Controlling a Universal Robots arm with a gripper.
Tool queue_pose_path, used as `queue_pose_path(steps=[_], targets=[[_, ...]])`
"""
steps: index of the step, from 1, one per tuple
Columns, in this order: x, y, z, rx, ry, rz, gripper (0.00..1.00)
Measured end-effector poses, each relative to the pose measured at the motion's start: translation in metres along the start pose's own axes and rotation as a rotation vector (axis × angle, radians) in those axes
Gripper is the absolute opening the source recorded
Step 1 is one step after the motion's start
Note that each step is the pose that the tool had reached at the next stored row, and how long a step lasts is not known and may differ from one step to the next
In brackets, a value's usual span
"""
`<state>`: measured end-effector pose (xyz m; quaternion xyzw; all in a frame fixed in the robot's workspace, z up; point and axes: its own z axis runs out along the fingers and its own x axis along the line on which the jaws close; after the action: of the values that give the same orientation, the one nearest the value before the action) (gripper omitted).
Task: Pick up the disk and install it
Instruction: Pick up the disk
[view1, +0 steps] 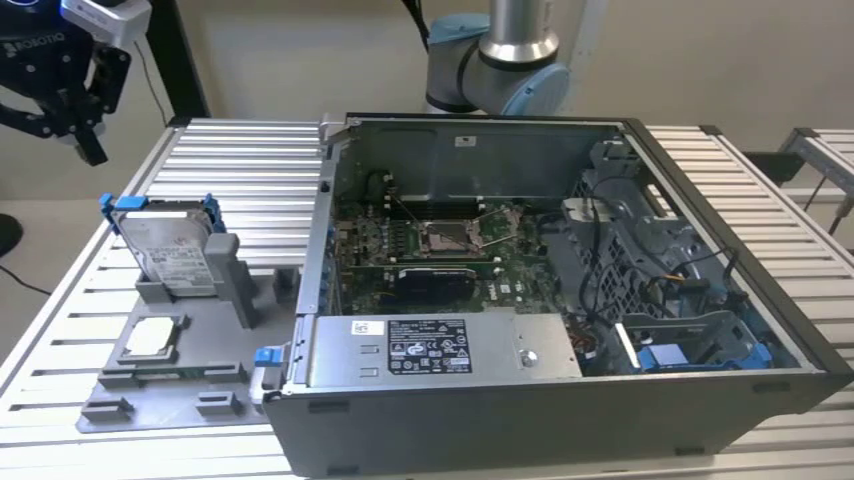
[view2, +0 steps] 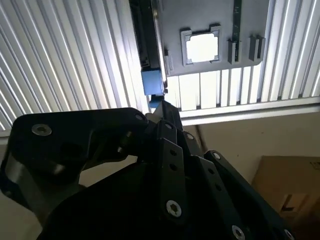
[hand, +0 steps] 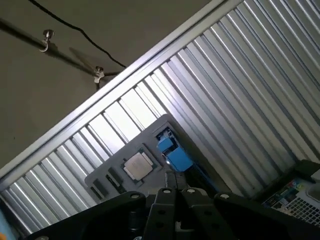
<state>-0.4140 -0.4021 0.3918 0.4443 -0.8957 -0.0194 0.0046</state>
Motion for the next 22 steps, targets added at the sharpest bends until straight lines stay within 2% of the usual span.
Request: queue_pose_path(steps=[8, 11, 19, 22], targets=[[0.0000, 0.0000, 0.0000, 0.0058, 0.0150, -0.145, 0.00], [0.0000, 0.0000, -0.0001, 0.0063, 0.0180, -0.193, 0.00], [-0.0007, -0.0009, -0.0001, 0.0064, 0.0183, -0.198, 0.00], [-0.0013, -0.0023, 0.0000, 0.0064, 0.0187, -0.214, 0.00]])
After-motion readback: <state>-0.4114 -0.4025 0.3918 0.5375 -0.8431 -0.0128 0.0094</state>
